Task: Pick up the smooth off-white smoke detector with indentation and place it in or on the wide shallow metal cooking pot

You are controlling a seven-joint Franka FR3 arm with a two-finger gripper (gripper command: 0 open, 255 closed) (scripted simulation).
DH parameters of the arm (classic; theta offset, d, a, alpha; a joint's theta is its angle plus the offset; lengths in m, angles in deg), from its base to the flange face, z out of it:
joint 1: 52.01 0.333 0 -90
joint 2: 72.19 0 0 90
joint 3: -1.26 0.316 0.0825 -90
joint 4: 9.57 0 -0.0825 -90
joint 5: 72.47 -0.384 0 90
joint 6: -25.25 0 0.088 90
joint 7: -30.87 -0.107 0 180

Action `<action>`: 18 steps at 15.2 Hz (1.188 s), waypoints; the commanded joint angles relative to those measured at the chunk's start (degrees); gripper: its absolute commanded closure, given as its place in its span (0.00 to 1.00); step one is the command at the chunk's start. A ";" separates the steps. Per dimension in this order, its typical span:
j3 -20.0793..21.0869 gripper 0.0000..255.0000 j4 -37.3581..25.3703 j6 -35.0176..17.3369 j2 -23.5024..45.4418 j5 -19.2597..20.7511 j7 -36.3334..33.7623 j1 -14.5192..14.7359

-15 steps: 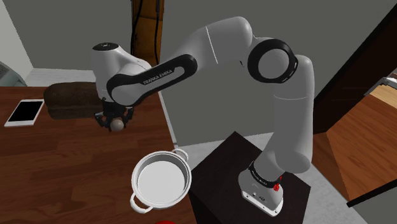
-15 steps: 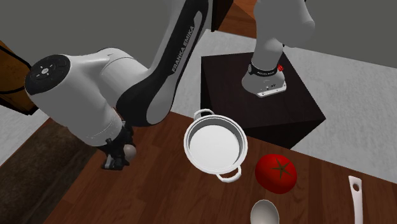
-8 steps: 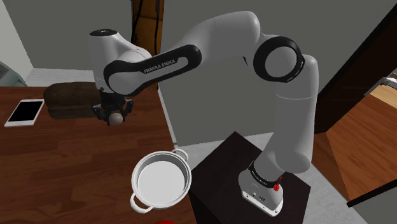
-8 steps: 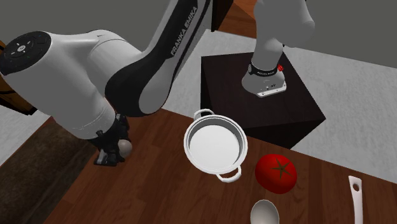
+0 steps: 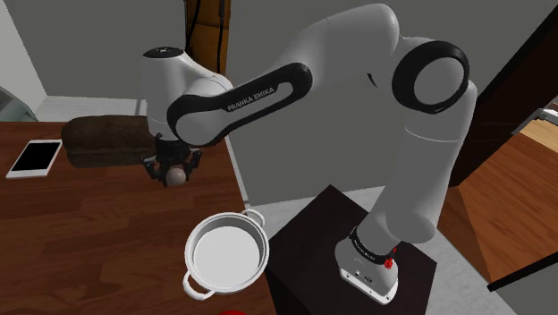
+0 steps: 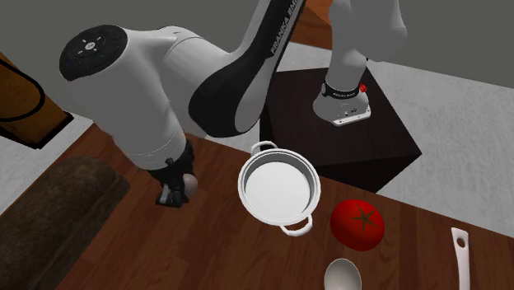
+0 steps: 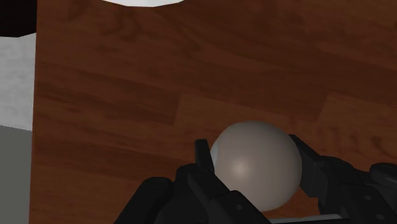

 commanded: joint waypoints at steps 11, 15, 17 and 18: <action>5.60 1.00 28.14 -7.46 -23.25 -12.46 -1.40 2.09; 7.00 1.00 35.22 -7.94 -30.71 -17.92 -1.65 5.17; 7.32 1.00 36.73 -8.83 -31.41 -18.64 -2.00 5.85; 7.50 1.00 37.05 -9.74 -30.77 -18.36 -2.24 5.76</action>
